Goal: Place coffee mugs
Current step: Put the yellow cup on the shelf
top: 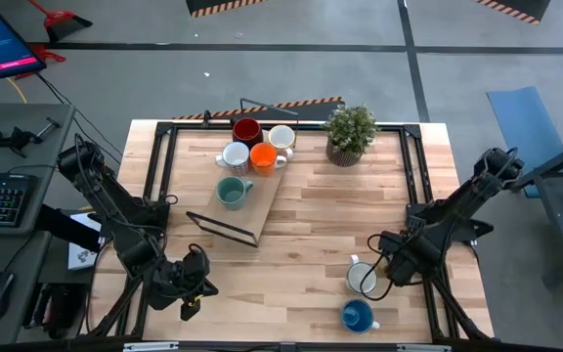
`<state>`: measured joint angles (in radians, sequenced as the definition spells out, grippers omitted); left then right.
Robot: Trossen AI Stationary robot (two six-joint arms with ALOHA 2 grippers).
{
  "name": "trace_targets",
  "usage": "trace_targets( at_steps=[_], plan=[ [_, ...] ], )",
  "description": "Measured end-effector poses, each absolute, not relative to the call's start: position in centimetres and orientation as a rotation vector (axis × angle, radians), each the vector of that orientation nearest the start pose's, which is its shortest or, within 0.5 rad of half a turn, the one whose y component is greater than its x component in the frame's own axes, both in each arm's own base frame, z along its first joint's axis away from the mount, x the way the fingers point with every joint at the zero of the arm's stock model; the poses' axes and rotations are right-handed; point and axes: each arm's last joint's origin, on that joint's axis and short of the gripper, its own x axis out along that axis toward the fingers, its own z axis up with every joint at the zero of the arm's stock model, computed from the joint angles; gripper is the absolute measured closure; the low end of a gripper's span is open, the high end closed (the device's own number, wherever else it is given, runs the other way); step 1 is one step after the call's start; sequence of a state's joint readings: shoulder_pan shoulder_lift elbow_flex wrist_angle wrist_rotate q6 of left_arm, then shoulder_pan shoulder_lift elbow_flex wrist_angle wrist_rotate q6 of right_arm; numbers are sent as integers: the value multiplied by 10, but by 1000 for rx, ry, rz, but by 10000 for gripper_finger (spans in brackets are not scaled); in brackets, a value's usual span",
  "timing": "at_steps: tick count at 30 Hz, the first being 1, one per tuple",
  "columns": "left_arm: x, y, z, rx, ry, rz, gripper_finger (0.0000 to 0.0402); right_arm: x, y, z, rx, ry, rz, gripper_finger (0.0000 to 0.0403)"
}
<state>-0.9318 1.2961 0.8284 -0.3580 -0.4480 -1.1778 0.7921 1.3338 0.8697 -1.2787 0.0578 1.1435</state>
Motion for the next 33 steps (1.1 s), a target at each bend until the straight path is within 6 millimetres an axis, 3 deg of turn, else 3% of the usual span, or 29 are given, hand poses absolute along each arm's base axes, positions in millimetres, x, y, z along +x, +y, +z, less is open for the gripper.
trace_targets(
  at_steps=[5,16,28,33],
  plan=[
    [164,-200,232,-589,788,-24,394,132,131,196,168,1587,-420,284],
    [164,-199,232,-587,783,-20,394,137,130,195,164,1516,-436,288],
    [164,-199,232,-584,783,-20,394,150,116,198,176,1446,-508,387],
    [164,-199,232,-583,782,-19,394,156,110,198,204,1421,-546,394]
  ],
)
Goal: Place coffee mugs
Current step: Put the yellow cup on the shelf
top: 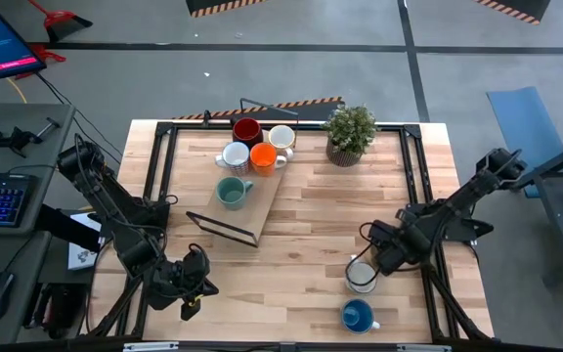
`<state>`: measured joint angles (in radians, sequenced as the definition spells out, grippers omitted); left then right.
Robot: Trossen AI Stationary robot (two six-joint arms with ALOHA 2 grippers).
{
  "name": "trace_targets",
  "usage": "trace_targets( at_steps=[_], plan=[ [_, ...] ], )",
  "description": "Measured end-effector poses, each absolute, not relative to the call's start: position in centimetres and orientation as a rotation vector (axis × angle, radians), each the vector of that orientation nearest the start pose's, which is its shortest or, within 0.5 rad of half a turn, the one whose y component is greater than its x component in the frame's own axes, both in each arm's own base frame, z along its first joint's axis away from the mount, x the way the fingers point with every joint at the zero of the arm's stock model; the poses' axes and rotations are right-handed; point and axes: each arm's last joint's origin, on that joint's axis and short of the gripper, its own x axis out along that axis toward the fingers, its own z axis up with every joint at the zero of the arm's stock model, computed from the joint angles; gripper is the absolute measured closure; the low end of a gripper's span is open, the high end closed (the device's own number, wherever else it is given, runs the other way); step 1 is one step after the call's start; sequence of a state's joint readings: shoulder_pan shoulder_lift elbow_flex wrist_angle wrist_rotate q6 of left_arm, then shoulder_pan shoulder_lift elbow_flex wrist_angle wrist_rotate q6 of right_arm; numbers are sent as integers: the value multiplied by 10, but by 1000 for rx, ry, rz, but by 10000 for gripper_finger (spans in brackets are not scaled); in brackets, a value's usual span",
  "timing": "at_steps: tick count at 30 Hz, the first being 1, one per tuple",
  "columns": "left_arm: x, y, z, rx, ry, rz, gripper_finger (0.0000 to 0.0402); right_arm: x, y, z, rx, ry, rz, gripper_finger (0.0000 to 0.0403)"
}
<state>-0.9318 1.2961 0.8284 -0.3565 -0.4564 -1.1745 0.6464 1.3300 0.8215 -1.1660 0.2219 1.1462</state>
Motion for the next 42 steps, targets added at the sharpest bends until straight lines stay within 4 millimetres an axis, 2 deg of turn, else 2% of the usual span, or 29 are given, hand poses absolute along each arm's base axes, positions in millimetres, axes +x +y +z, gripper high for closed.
trace_targets(
  at_steps=[12,22,26,33,42],
  plan=[
    [164,-198,232,-569,752,16,394,168,93,197,229,1374,-614,400],
    [164,-198,232,-569,749,18,394,193,68,200,217,1315,-577,402],
    [164,-197,231,-564,752,20,394,207,53,210,139,1235,-606,401],
    [164,-197,231,-556,757,24,394,236,28,236,152,1110,-516,401],
    [163,-196,230,-546,765,29,394,272,0,284,190,841,-378,402]
  ],
)
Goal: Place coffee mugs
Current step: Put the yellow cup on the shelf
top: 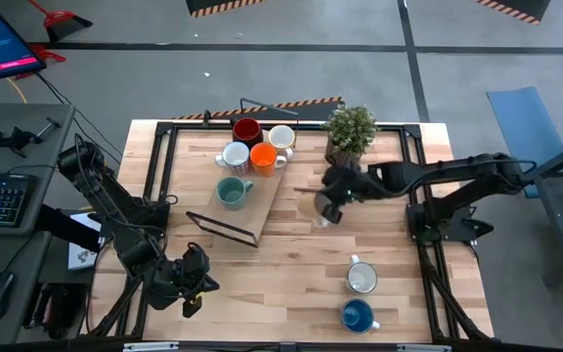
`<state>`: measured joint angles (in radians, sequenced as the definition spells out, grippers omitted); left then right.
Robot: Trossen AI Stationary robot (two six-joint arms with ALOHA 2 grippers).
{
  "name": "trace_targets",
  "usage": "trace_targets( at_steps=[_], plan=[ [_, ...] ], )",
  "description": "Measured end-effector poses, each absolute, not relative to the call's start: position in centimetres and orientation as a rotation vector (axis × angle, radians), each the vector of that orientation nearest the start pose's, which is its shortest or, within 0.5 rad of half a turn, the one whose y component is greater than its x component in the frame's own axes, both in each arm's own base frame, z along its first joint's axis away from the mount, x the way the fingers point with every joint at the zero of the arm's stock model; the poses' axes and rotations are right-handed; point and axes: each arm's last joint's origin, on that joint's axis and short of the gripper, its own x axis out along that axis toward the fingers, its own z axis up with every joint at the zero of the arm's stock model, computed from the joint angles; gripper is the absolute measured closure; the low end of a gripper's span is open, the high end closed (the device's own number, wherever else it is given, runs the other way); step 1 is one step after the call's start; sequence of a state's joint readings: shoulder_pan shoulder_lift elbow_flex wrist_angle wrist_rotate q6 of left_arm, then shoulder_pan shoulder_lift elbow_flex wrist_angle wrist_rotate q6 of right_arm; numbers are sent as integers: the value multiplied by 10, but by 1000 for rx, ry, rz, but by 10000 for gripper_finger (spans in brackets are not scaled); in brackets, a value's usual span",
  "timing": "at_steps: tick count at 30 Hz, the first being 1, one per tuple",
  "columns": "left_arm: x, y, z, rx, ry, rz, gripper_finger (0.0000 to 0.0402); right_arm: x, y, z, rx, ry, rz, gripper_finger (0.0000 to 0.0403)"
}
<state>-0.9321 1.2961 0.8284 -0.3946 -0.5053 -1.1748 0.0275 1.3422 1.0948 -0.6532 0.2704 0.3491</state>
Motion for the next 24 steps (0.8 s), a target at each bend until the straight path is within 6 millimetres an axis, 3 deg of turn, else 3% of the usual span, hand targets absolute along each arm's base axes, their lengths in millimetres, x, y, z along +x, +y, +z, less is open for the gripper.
trace_targets(
  at_steps=[8,18,24],
  plan=[
    [162,-195,229,-534,773,37,394,312,-27,312,166,815,-312,402],
    [162,-195,229,-530,775,40,394,381,-57,299,89,990,-203,402],
    [162,-195,229,-529,775,41,394,410,-63,284,54,1067,-147,402]
  ],
)
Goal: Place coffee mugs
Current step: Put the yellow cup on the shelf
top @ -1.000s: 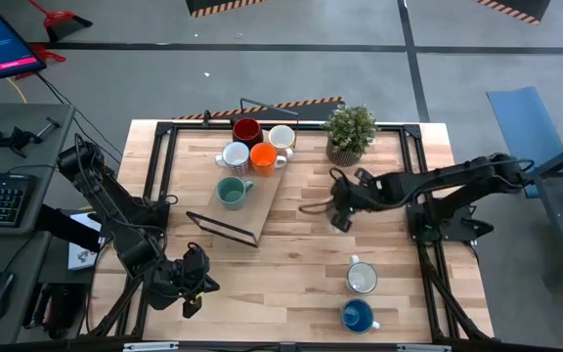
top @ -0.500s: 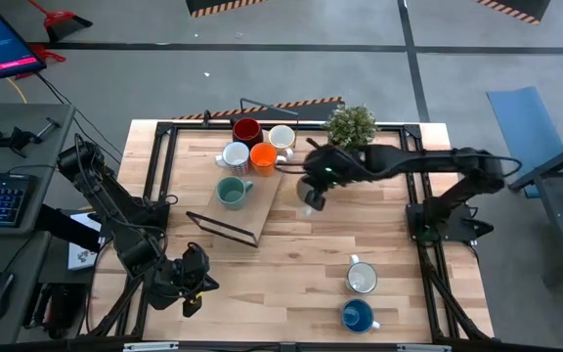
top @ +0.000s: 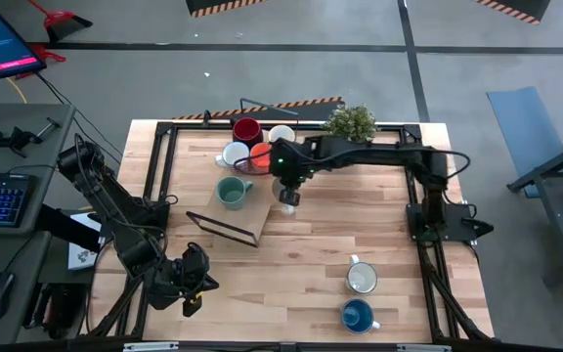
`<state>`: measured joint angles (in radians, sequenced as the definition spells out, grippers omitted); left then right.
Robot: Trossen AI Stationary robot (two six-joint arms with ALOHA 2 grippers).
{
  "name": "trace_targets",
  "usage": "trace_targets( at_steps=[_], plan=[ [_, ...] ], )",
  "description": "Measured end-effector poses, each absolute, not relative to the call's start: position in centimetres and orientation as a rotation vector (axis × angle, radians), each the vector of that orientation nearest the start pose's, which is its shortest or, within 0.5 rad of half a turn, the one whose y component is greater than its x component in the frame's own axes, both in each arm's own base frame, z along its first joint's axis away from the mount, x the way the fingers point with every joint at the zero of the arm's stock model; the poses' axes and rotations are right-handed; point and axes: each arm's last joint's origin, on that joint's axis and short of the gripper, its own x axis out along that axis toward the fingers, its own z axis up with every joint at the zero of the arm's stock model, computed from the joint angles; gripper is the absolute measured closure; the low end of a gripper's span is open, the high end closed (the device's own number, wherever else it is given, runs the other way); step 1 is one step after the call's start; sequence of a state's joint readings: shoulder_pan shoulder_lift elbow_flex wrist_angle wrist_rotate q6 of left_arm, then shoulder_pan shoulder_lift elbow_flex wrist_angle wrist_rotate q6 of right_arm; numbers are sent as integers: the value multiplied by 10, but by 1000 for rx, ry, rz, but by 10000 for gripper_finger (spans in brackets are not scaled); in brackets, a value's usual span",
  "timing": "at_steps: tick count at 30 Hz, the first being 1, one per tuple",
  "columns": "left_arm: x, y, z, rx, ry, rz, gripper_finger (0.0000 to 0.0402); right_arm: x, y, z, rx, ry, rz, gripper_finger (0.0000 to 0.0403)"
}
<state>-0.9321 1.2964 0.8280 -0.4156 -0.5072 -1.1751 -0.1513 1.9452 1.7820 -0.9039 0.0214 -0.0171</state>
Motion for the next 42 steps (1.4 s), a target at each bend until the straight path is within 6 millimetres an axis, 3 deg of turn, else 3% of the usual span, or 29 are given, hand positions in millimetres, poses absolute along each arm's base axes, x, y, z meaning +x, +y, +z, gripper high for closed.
trace_targets(
  at_steps=[10,42],
  plan=[
    [162,-195,229,-529,772,45,394,432,-67,270,16,1044,-121,403],
    [163,-194,229,-531,751,69,394,446,-83,249,4,1015,-139,403]
  ],
)
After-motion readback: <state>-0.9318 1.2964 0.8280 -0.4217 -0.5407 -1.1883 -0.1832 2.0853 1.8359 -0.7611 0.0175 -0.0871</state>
